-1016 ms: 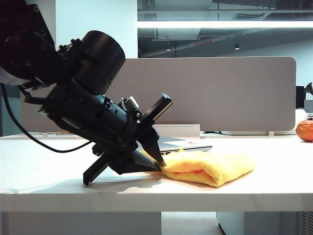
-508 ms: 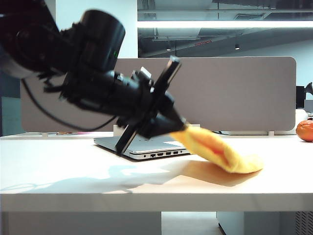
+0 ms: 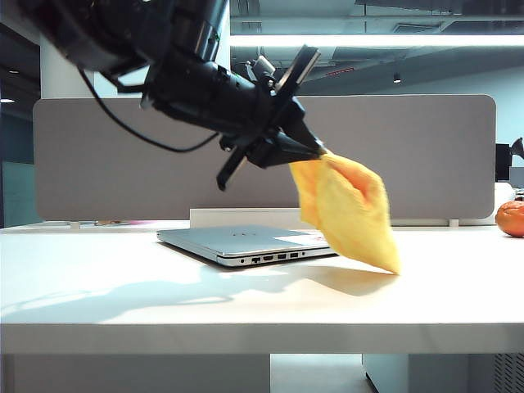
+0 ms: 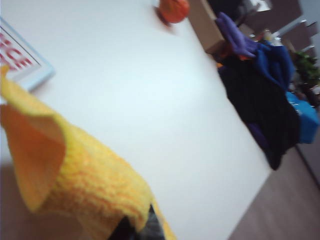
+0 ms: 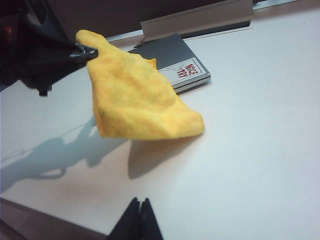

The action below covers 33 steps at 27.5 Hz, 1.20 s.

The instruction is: Pick up the yellow rag and put it over the laptop.

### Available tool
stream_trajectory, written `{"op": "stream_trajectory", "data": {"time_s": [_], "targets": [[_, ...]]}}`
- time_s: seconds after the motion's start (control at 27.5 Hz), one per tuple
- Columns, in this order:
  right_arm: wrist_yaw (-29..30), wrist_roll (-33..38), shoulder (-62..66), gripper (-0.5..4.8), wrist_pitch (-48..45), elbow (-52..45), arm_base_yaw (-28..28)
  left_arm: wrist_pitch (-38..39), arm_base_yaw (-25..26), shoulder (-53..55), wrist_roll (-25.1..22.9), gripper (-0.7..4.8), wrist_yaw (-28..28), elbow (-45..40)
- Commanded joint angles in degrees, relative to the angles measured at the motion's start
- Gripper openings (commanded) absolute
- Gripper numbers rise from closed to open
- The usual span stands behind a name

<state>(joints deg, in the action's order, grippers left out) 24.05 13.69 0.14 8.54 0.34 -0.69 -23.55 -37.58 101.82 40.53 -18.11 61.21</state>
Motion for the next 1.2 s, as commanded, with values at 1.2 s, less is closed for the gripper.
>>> {"op": "stream_trajectory", "data": {"time_s": [1.2], "targets": [[-0.1,0.0,-0.1,-0.06,-0.7,-0.2,0.0,21.5,12.4,25.2,-11.6,-0.06,-1.7,47.1]]}}
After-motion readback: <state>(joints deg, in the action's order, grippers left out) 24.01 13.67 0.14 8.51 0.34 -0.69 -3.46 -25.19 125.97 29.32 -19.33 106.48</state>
